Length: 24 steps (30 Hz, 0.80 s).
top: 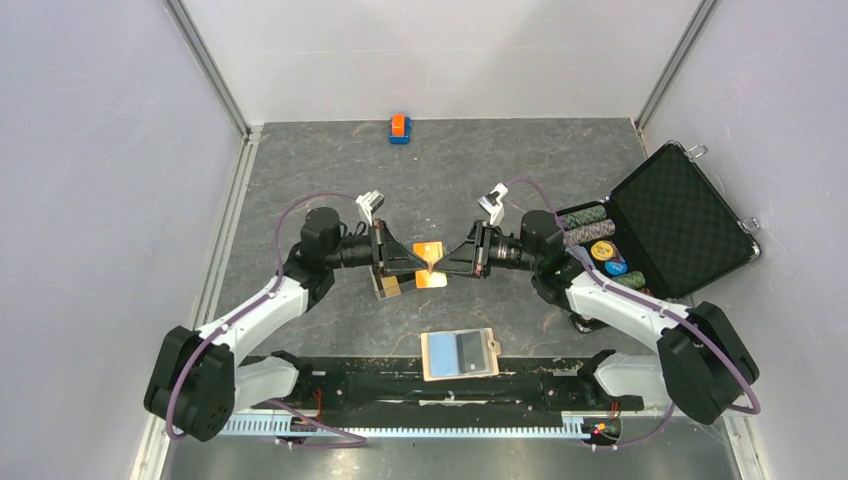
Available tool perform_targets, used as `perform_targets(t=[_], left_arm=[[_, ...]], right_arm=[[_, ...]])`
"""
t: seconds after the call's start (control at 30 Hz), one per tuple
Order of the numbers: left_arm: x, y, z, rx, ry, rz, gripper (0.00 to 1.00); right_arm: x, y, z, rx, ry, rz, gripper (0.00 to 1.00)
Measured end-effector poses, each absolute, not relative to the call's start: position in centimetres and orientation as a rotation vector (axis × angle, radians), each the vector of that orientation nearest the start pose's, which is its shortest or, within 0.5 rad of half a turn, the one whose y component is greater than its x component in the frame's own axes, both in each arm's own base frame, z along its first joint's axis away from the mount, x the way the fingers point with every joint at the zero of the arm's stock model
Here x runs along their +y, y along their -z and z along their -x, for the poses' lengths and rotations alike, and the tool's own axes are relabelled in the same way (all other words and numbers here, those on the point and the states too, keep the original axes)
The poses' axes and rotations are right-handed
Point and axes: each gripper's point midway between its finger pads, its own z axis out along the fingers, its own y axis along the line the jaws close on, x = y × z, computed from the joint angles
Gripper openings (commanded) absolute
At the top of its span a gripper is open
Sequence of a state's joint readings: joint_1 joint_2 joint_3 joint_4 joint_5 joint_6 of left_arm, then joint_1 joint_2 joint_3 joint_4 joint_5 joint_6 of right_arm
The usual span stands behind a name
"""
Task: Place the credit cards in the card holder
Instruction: Place the credit card in the storage box.
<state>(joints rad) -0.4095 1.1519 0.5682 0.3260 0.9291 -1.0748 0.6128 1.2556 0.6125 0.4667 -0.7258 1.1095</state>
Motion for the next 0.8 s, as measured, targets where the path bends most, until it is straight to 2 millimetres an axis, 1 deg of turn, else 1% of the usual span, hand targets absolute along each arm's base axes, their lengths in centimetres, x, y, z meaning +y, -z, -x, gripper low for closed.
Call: perform_targets(t=[0.1,0.17,0.23,0.3,0.4,0.5,0.6,0.67,0.8], left_arm=[[-27.4,-21.9,-19.2,2.138,1.838,-0.126,0.02],[-27.5,-21.8,-18.5,2.139,1.85,-0.128,0.02],[-27.3,-21.3,-18.0,2.143,1.848,-0.103,0.02],[-27.0,-21.0,-17.7,2.14,1.841,-0.07,0.02],[-26.7,-21.1,-17.5,2.125,1.84,-0.043,0.02],[-26.5,-21.3,-17.4,2.102,1.84,-0.027,0.03],[-26.4,-21.7,-17.3,2.073,1.859,-0.011,0.02],[-26.4,-21.9,-17.3,2.056,1.871,0.0,0.02],[-26.4,-23.2,-17.3,1.99,1.914,-0.003,0.02]], right_arm=[[31.5,-21.5,-19.6,2.118,-1.79,0.115,0.49],[31.3,-21.7,-19.3,2.102,-1.797,0.121,0.6],[31.1,-22.1,-19.0,2.083,-1.808,0.125,0.67],[30.9,-22.4,-18.6,2.052,-1.821,0.128,0.7],[30.4,-22.6,-17.9,1.999,-1.861,0.12,0.67],[30.1,-22.3,-17.4,1.985,-1.899,0.094,0.61],[30.0,-22.7,-17.1,1.961,-1.931,0.095,0.48],[30.1,-23.4,-16.9,1.928,-1.957,0.112,0.39],[30.0,-24.2,-16.9,1.883,-1.989,0.122,0.32]])
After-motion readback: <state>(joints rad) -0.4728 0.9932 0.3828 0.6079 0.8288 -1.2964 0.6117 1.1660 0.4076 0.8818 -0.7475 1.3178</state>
